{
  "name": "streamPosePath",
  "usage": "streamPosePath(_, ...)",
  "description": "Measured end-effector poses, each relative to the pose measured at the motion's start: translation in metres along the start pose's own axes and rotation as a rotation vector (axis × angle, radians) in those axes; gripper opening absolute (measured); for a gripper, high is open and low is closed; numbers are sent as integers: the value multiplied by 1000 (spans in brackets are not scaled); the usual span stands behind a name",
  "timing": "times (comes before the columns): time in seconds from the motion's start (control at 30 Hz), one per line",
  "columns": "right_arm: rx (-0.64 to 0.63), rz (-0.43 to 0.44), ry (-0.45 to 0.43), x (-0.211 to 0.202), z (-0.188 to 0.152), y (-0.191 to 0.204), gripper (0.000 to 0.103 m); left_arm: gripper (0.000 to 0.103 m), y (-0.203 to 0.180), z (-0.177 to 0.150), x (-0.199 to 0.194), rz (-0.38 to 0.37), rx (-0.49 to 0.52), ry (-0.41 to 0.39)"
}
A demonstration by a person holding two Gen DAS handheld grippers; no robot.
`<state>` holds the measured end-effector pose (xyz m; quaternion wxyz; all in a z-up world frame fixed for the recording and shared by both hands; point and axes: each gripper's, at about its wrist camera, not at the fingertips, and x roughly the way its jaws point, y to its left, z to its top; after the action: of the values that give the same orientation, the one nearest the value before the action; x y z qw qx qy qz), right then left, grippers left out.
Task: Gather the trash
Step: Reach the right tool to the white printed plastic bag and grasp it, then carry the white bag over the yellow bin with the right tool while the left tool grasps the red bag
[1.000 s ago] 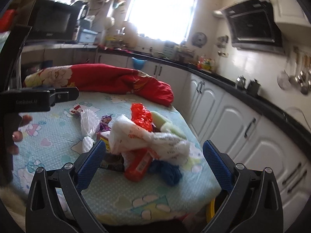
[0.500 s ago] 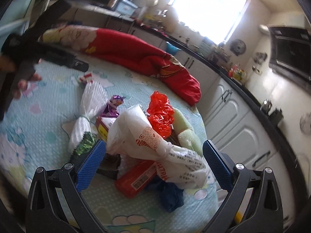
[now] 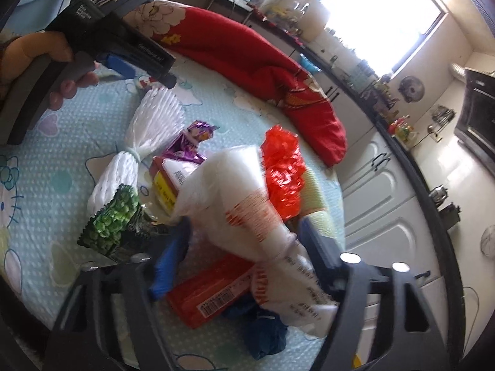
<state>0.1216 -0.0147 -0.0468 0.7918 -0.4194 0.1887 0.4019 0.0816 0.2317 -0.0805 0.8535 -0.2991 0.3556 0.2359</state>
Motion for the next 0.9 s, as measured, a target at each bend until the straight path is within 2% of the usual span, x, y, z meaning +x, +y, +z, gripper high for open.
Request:
streamPosePath(0.07,13,6,-15,-3,-2,-1,53,48,0,0,0,3,3,-2)
streamPosePath(0.17,45,7,-32,-8,-5,-5,50,27,3,-1,-2,-3,6,3)
streamPosePath(0.23,74,6,-48,-13,-7,-8,43,18,6,-2,-4,-17,2,10)
streamPosePath(0.33,125,13,-58,-22,-11,-13,43,3,9,-2,-6,-47,4,13)
streamPosePath(0.6,247,16,-109,-47,-20,-20,43,0,9,-1,-18,-150,8,-1)
streamPosePath(0.9,335,-10,-170,-77,-26,-30,42,0,10,9,-46,-208,5,-67)
